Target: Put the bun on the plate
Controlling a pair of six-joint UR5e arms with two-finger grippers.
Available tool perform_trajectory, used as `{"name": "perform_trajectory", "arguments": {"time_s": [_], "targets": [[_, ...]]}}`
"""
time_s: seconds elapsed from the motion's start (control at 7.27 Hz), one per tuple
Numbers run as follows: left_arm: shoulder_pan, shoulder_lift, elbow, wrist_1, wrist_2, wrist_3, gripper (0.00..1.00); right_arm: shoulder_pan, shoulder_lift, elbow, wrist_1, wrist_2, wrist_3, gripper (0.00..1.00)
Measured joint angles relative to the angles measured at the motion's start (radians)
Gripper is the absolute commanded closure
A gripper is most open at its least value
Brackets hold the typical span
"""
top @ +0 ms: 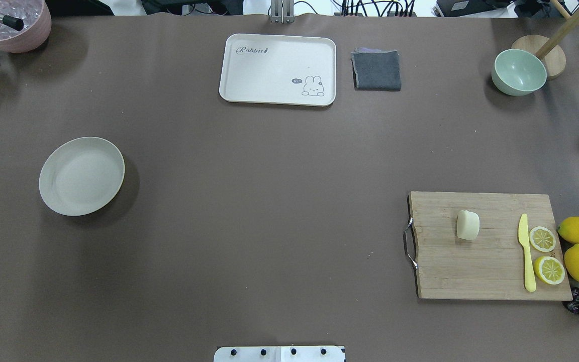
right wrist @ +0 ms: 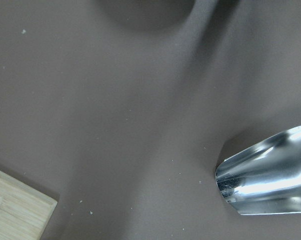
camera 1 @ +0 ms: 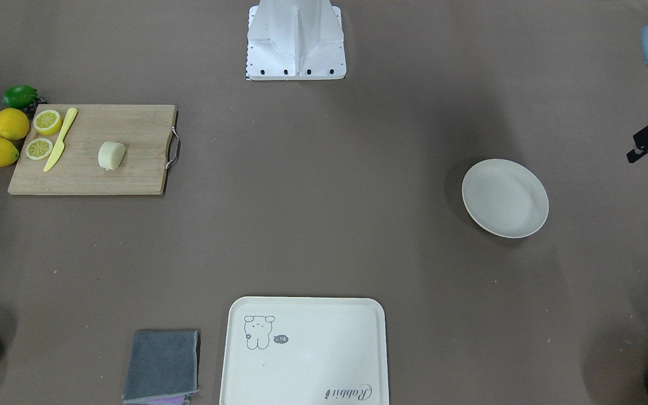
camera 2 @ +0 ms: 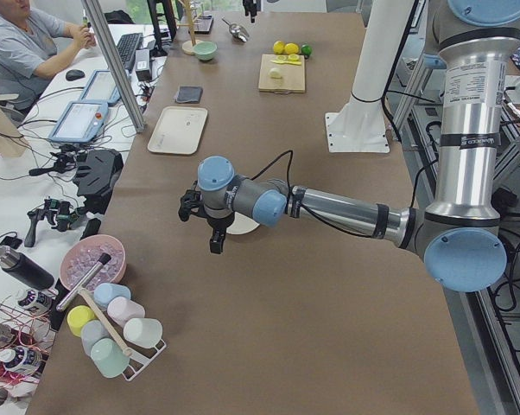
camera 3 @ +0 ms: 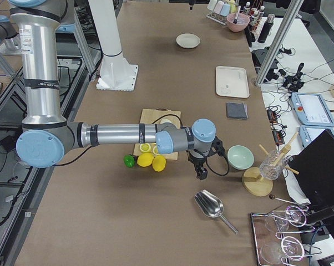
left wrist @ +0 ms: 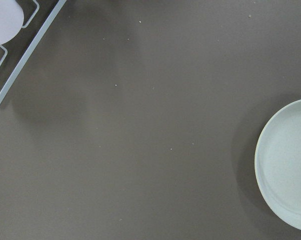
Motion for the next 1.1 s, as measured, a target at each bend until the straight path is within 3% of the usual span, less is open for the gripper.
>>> {"name": "perform_trajectory", "arguments": {"time_s": [0.55, 1.1], "targets": [[0.22, -0.042, 0.079, -0.205, 0.098, -0.345, 0.05, -0.002, 0.001, -0.008, -0.001, -0.005, 0.02, 0.0], [0.266, -0.077, 0.193, -0.286, 0.124, -0.416, 0.14, -0.002, 0.0, -0.005, -0.003, -0.002, 0.029, 0.0]]}}
